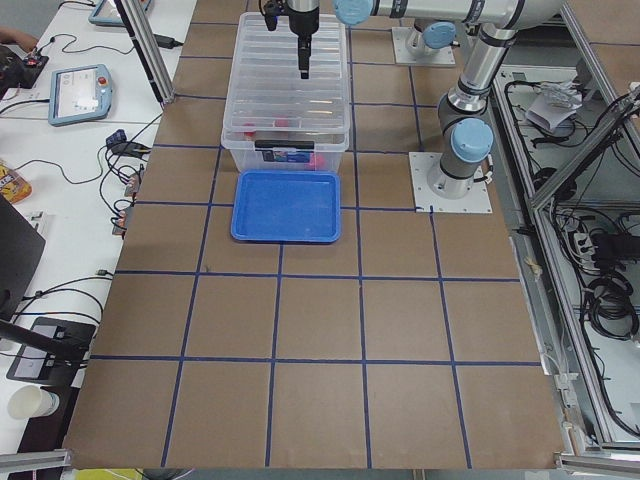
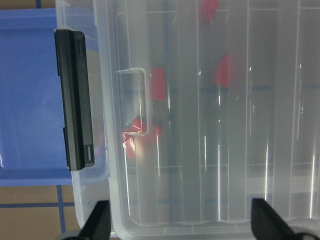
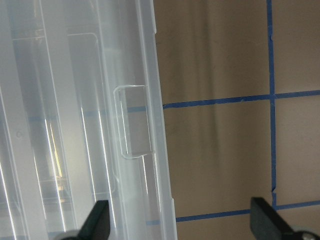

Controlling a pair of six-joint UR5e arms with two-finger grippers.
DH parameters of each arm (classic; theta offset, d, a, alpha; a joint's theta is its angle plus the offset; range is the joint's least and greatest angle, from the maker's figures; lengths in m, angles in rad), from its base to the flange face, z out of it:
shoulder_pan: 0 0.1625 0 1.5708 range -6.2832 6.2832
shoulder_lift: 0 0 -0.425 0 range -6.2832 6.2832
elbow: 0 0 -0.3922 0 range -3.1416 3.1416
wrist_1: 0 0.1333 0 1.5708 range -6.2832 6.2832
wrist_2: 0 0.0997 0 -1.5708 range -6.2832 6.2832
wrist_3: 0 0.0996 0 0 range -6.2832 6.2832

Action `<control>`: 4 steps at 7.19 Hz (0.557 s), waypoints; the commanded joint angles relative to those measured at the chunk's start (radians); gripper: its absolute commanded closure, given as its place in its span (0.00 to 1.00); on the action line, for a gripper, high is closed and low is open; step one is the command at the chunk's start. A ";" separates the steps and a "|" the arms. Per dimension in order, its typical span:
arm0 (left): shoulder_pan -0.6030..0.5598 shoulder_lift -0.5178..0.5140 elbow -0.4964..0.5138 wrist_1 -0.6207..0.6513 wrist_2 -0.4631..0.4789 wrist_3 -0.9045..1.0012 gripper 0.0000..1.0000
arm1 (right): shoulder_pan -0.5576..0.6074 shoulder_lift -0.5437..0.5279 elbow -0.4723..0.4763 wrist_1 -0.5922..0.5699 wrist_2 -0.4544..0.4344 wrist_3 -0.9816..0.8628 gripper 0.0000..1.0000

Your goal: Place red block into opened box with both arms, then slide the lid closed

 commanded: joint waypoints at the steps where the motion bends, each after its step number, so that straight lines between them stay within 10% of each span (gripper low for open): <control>1: 0.000 -0.004 0.000 0.001 0.000 -0.001 0.00 | 0.005 0.003 -0.007 -0.006 0.023 0.011 0.00; 4: 0.000 -0.007 0.000 0.001 0.000 -0.001 0.00 | -0.015 0.006 -0.018 -0.009 0.069 0.014 0.00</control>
